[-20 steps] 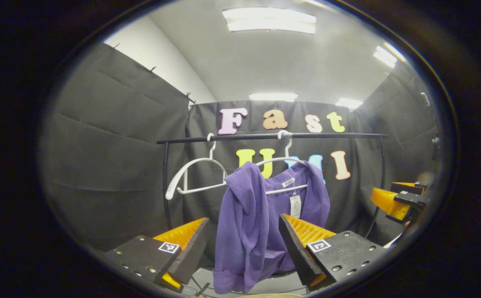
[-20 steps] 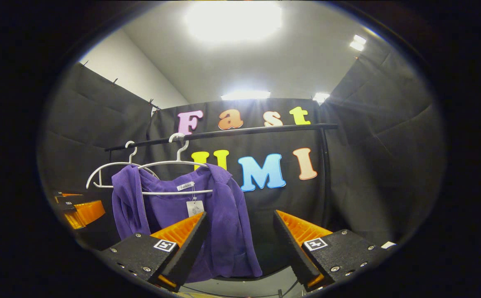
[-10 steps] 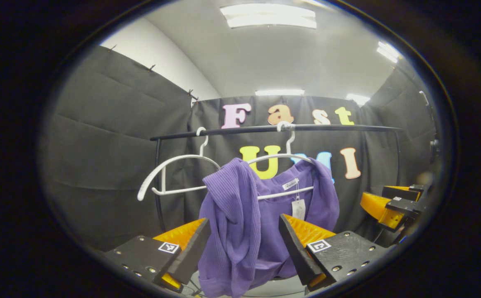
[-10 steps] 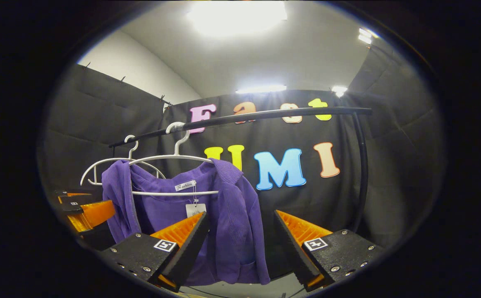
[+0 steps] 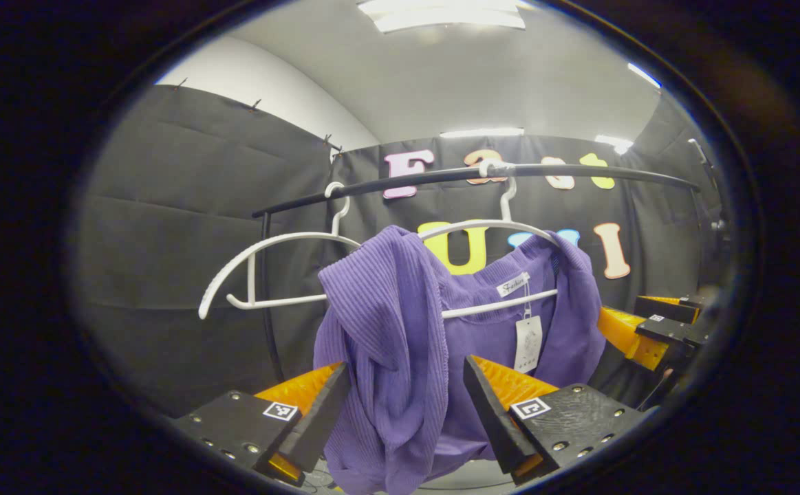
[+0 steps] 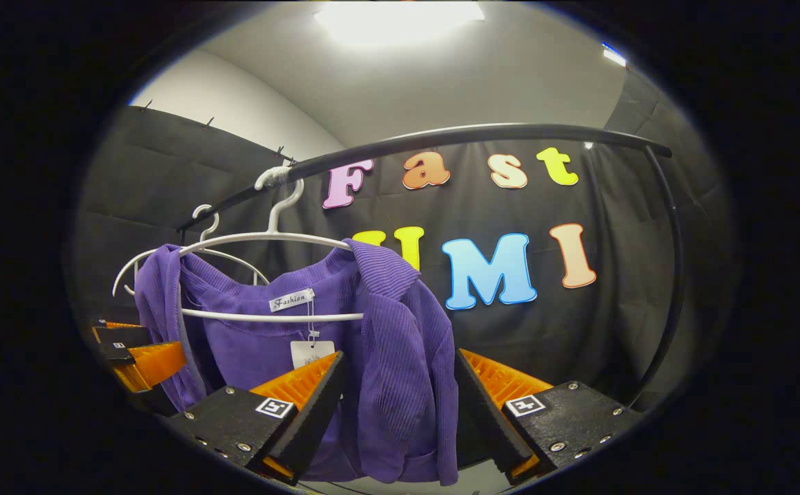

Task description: Grasp the clothes on the hanger with both hands and then place them into the laundry hamper below.

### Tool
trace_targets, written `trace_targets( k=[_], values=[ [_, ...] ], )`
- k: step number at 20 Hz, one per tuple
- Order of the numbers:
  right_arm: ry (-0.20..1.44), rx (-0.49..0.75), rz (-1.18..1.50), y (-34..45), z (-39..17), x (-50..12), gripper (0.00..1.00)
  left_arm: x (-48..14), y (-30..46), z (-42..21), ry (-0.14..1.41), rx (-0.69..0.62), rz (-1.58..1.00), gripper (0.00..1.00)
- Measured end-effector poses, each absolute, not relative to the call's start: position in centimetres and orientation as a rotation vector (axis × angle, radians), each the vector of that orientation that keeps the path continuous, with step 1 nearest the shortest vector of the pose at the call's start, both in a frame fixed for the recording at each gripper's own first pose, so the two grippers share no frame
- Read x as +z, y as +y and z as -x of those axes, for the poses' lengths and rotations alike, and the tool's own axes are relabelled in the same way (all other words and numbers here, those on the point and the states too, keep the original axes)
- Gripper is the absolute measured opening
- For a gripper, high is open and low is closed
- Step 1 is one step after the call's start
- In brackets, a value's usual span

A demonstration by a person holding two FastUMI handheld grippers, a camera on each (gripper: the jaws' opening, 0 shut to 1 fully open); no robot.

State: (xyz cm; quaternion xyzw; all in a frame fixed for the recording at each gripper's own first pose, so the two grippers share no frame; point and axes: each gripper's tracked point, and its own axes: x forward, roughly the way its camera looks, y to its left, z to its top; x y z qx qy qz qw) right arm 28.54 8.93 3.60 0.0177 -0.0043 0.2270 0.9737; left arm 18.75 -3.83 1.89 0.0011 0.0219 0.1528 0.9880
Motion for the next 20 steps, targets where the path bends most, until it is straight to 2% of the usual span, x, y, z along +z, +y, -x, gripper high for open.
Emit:
trace_targets(
  k=[1,2,3,5,8,11,13,16,17,18,19,20],
  values=[
    [-0.002,0.462,-0.034,9.2,-29.3,3.5,0.96,1.7,-3.6,-19.1,0.045,0.314,-0.001,1.00],
    [0.006,0.464,-0.033,9.6,-30.2,3.2,0.96,1.7,-3.5,-19.2,0.047,0.323,-0.002,0.95],
    [0.010,0.468,-0.036,9.9,-30.8,3.2,0.96,1.6,-3.4,-19.2,0.048,0.333,-0.005,1.00],
    [0.019,0.474,-0.057,10.4,-31.8,3.0,0.95,1.7,-3.0,-19.3,0.045,0.358,-0.017,1.00],
    [0.076,0.496,-0.092,11.6,-33.1,1.6,0.86,1.5,-2.6,-19.7,0.053,0.393,-0.030,0.85],
    [0.137,0.506,-0.107,12.2,-33.8,0.0,0.79,1.3,-2.7,-20.2,0.063,0.407,-0.057,0.85],
    [0.154,0.512,-0.115,12.3,-33.9,-0.5,0.68,1.3,-2.6,-20.3,0.069,0.418,-0.075,0.85],
    [0.145,0.527,-0.136,12.5,-33.5,-0.2,0.37,1.3,-2.6,-20.5,0.065,0.401,-0.052,0.52],
    [0.128,0.518,-0.129,12.2,-33.7,0.2,0.29,1.2,-2.8,-20.4,0.063,0.397,-0.044,0.40],
    [0.114,0.522,-0.123,12.0,-33.8,0.3,0.11,1.3,-3.0,-20.4,0.061,0.380,-0.034,0.29],
    [0.104,0.540,-0.121,12.2,-33.5,0.5,0.06,1.3,-2.0,-20.2,0.062,0.408,-0.039,0.30],
    [0.094,0.547,-0.113,12.3,-33.4,0.7,0.04,1.2,-1.7,-20.4,0.060,0.414,-0.035,0.10]
  ],
)
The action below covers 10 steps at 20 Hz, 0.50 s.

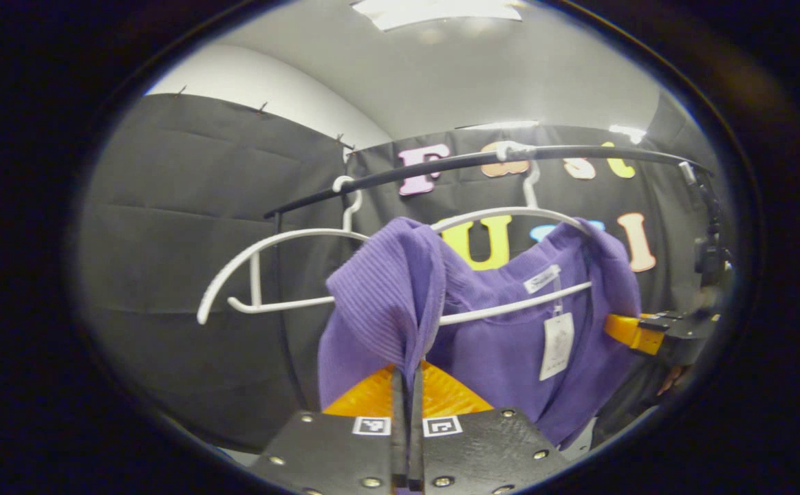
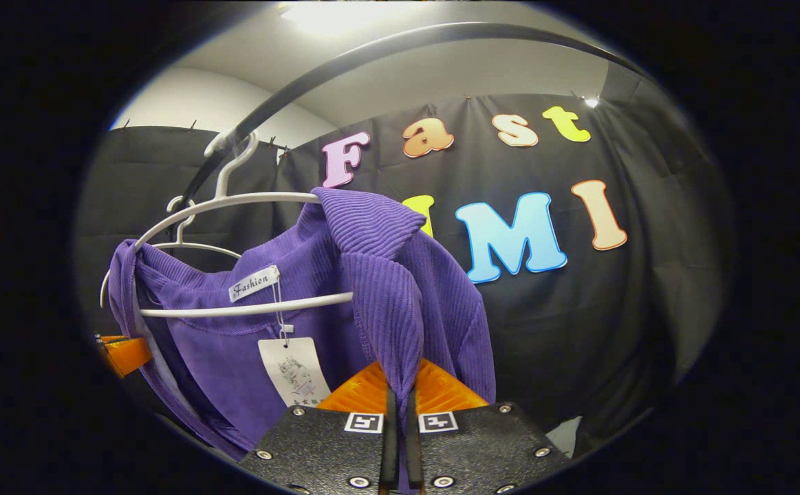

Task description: Grasp the clothes on the hanger with both hands and then place them into the laundry hamper below.

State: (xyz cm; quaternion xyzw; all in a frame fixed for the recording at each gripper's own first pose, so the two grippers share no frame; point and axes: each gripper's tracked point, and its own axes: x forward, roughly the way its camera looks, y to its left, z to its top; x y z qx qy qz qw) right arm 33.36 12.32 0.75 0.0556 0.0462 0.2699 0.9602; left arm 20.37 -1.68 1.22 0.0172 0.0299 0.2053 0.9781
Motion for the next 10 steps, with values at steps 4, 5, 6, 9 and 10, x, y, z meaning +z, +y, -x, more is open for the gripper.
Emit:
trace_targets(
  k=[4,5,6,9,10],
  values=[
    [0.005,0.501,-0.073,10.5,-33.7,2.8,0.01,2.3,-2.8,-19.7,0.044,0.371,-0.036,0.03],
    [-0.020,0.487,-0.072,10.1,-33.8,3.5,0.00,3.0,-3.2,-19.5,0.033,0.363,-0.049,0.05],
    [-0.042,0.479,-0.071,9.9,-33.8,4.2,0.01,3.7,-3.3,-19.1,0.023,0.370,-0.064,0.02],
    [-0.106,0.433,-0.063,8.7,-34.2,6.7,0.00,5.2,-3.4,-18.0,0.010,0.365,-0.073,0.01],
    [-0.125,0.415,-0.062,8.3,-34.4,7.5,0.01,5.6,-3.2,-17.7,0.008,0.368,-0.072,0.01]
  ],
)
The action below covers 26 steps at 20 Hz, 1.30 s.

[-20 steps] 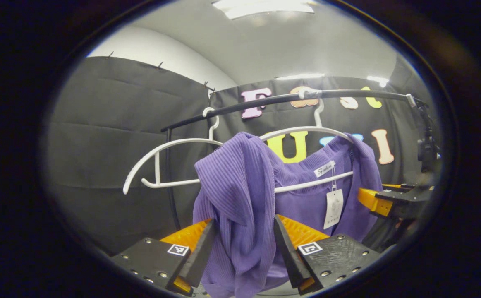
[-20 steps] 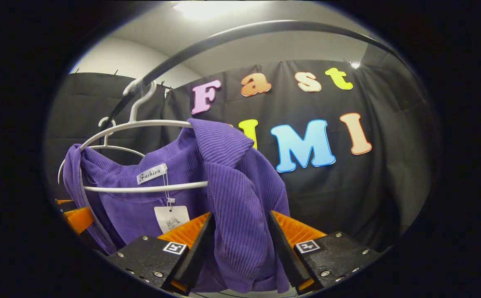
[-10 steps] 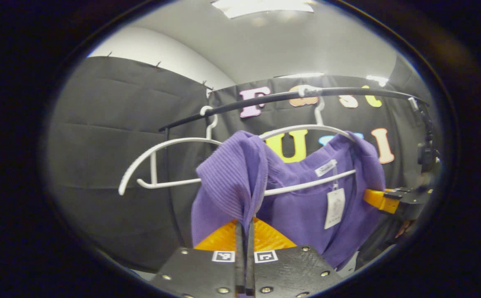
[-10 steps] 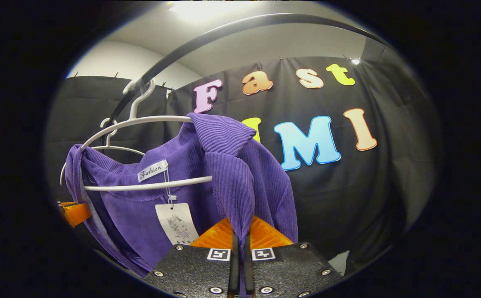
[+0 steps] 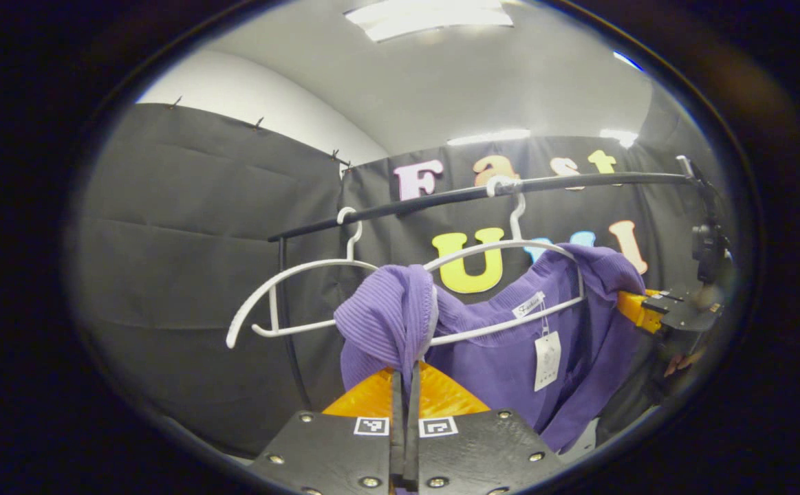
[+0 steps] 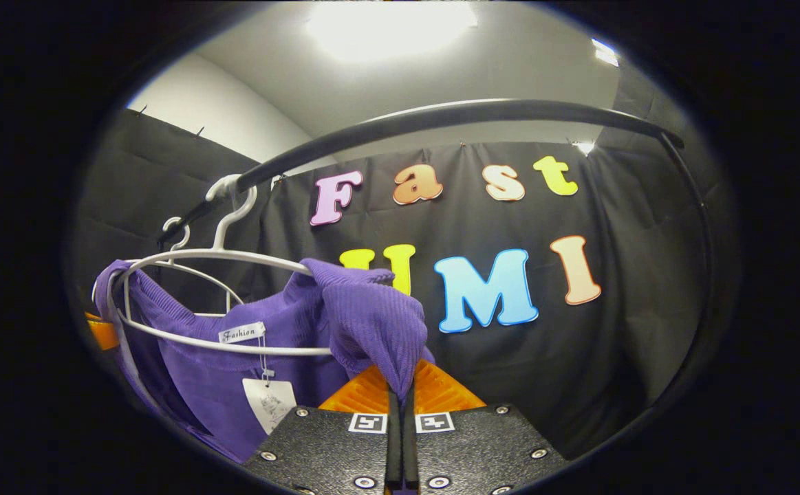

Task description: Grasp the clothes on the hanger with both hands and then place them into the laundry hamper below.

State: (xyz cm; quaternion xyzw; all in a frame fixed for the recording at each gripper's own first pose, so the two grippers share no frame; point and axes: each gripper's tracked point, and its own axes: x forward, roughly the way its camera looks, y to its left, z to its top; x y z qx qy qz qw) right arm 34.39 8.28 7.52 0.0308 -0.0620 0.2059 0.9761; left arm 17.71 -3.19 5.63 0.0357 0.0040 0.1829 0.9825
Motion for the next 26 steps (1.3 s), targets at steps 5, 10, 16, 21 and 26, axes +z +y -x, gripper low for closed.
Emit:
trace_targets(
  k=[5,10,16,21,26],
  values=[
    [-0.189,0.349,-0.052,6.3,-36.3,9.9,0.00,8.1,-1.0,-16.3,-0.006,0.384,-0.103,0.05],
    [-0.239,0.305,-0.016,5.4,-39.4,11.6,0.01,9.8,2.9,-15.9,-0.005,0.449,-0.138,0.05],
    [-0.209,0.271,0.009,5.4,-42.8,9.3,0.01,15.9,6.9,-15.4,-0.138,0.520,-0.266,0.05],
    [-0.043,0.387,0.046,8.9,-42.7,1.5,0.01,9.7,5.4,-17.5,-0.044,0.445,-0.199,0.00],
    [-0.037,0.461,0.065,9.0,-36.3,-0.1,0.01,0.1,2.5,-14.2,0.111,0.356,-0.142,0.05]
  ],
)
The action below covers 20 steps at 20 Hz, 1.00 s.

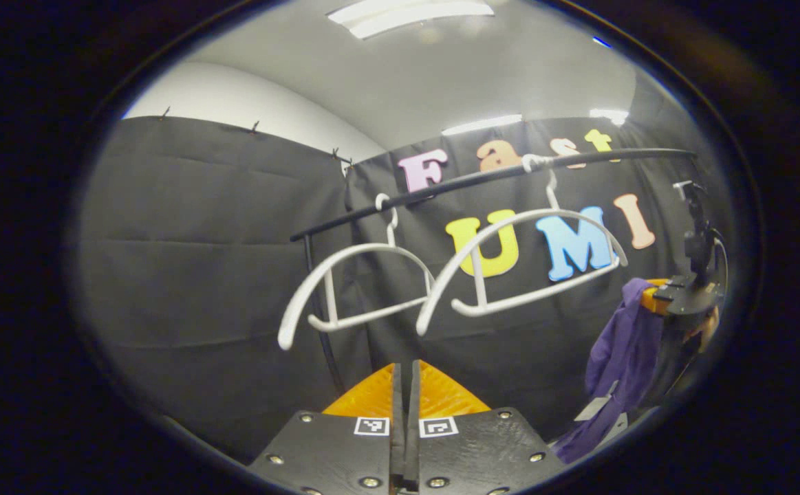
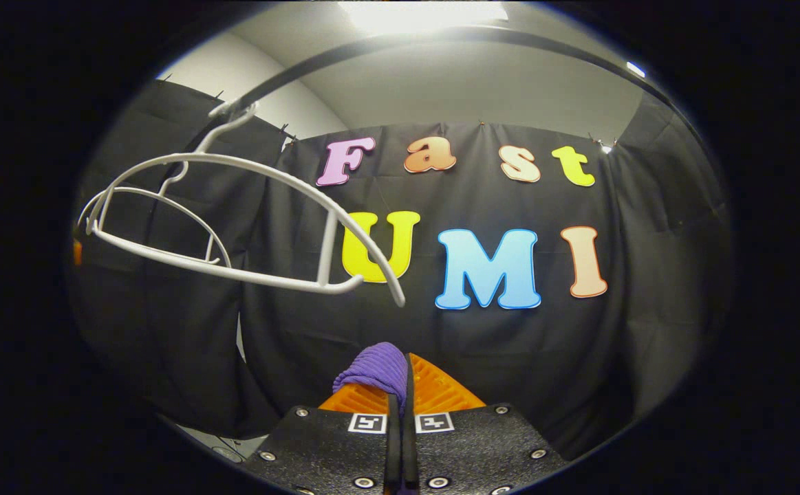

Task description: Grasp the clothes on the hanger with both hands and then place them into the laundry hamper below.

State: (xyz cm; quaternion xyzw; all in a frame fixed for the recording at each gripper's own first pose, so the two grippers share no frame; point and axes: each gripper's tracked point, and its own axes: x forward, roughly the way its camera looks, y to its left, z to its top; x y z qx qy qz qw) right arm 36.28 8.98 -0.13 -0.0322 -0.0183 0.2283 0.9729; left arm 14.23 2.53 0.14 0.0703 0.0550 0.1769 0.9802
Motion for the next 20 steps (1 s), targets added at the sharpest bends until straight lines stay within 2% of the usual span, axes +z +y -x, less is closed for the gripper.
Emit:
trace_targets(
  k=[1,2,3,4,5,6,7,10,11,12,13,14,17,18,19,20],
  values=[
    [-0.040,0.468,0.069,8.7,-35.4,0.2,0.01,-2.1,1.7,-13.7,0.150,0.336,-0.122,0.05],
    [-0.044,0.474,0.067,8.4,-34.5,0.6,0.00,-3.8,0.9,-13.1,0.179,0.322,-0.106,0.00],
    [-0.042,0.481,0.054,8.3,-33.7,1.0,0.01,-5.3,0.0,-12.8,0.202,0.304,-0.094,0.05],
    [-0.040,0.494,0.040,8.4,-32.9,1.4,0.01,-6.3,-0.4,-12.5,0.217,0.291,-0.090,0.01],
    [-0.044,0.506,0.032,8.6,-32.0,2.2,0.00,-7.0,-0.7,-12.5,0.231,0.276,-0.084,0.05],
    [-0.054,0.517,0.028,8.8,-31.1,3.1,0.01,-7.5,-1.0,-12.7,0.241,0.263,-0.071,0.05],
    [-0.066,0.530,0.027,8.9,-30.0,4.1,0.01,-8.0,-1.1,-12.6,0.251,0.247,-0.051,0.01],
    [-0.133,0.563,0.026,9.7,-25.7,8.4,0.01,-7.5,-2.4,-11.8,0.236,0.182,-0.013,0.01],
    [-0.154,0.573,0.013,9.9,-24.0,9.9,0.01,-7.3,-2.7,-11.0,0.234,0.159,-0.007,0.05],
    [-0.166,0.585,0.000,10.2,-22.4,11.0,0.00,-7.1,-2.8,-11.0,0.234,0.133,0.001,0.01],
    [-0.172,0.600,-0.009,10.6,-20.7,11.9,0.00,-7.1,-2.6,-10.8,0.235,0.112,0.009,0.05],
    [-0.175,0.618,-0.012,11.2,-19.0,12.5,0.01,-7.1,-2.5,-10.4,0.236,0.095,0.018,0.01],
    [-0.166,0.676,-0.001,13.0,-14.2,13.1,0.01,-7.5,-2.5,-7.5,0.243,0.049,0.035,0.01],
    [-0.154,0.691,-0.002,13.6,-12.8,12.8,0.01,-7.7,-2.4,-6.9,0.243,0.033,0.040,0.05],
    [-0.140,0.698,-0.002,14.1,-11.5,12.2,0.01,-8.1,-2.2,-6.5,0.249,0.020,0.043,0.05],
    [-0.121,0.698,0.003,14.4,-10.4,11.2,0.01,-8.7,-1.9,-5.9,0.260,0.012,0.046,0.01]
  ],
)
